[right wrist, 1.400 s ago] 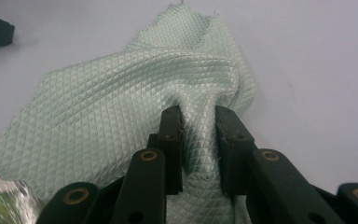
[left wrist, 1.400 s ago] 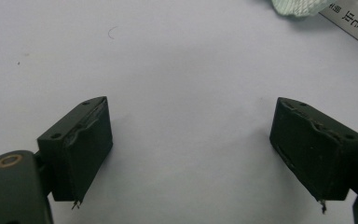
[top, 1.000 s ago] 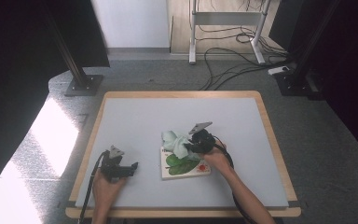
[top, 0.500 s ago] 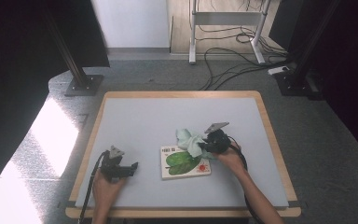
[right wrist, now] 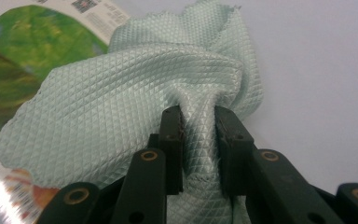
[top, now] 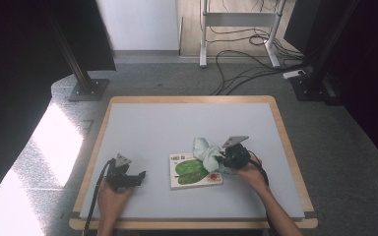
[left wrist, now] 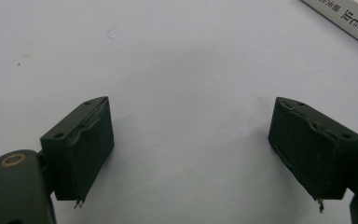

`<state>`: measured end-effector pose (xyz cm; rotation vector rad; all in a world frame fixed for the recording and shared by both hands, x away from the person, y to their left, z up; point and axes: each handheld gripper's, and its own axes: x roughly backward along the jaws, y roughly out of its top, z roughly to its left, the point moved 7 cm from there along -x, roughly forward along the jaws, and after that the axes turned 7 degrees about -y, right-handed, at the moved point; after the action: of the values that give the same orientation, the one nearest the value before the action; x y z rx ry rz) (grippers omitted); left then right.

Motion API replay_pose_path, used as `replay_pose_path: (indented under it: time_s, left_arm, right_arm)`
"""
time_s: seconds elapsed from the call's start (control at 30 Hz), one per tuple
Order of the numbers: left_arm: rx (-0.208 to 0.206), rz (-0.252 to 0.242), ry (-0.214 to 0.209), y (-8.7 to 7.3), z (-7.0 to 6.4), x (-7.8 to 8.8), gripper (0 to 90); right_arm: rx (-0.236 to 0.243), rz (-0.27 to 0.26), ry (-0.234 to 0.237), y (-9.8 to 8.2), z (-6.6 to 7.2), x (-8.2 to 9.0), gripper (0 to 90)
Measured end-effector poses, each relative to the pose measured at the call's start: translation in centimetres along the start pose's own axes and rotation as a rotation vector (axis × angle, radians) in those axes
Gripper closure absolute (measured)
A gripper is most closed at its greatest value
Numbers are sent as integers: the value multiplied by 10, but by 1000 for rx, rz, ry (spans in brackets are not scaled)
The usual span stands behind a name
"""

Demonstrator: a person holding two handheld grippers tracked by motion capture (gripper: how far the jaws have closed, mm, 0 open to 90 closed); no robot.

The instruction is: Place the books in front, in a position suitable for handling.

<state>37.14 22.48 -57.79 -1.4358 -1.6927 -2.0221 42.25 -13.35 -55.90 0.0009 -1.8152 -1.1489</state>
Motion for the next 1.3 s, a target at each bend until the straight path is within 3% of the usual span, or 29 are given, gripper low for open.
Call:
replay_pose_path:
  time_s: [0.2, 0.37, 0.53, 0.83, 1.3]
  left_arm:
    - [0, 0, 0, 0, 0, 0, 140]
    - [0, 0, 1, 0, 0, 0, 141]
    - [0, 0, 0, 0, 0, 0, 141]
    - [0, 0, 0, 0, 0, 0, 141]
    - [0, 0, -1, 0, 0, 0, 141]
  right_arm:
    - [20, -5, 15, -5, 11, 7, 733]
    - [33, -8, 13, 0, 18, 3, 731]
    - [47, -15, 41, 9, 29, -3, 731]
    - [95, -33, 125, 36, 67, -22, 731]
    - [145, -54, 191, 68, 112, -45, 730]
